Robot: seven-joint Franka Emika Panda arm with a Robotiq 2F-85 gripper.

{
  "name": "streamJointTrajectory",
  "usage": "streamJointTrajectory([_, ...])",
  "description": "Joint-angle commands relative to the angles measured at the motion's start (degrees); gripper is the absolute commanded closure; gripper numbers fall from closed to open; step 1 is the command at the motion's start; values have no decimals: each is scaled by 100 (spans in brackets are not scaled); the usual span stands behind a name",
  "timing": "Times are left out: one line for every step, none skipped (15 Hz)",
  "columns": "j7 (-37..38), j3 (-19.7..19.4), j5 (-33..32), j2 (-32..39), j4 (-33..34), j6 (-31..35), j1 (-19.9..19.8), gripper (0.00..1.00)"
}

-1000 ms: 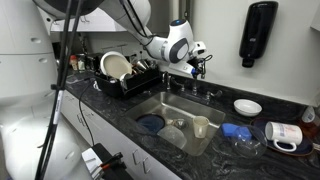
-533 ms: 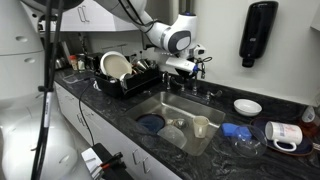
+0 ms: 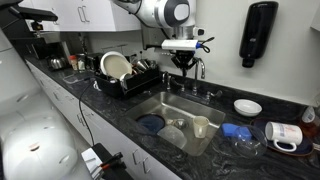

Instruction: Slide the spout to the right

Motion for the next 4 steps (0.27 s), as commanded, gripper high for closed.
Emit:
streamJointTrajectory([-161,-89,-347,-287,63,-551,59,100])
streamJointTrajectory([-150,-98,-423,-342,72,-632,60,100])
streamJointTrajectory([-150,-109,-488,-376,77,-697,62,100])
streamJointTrajectory([-154,-121,-533,-409,78,-740,65,100])
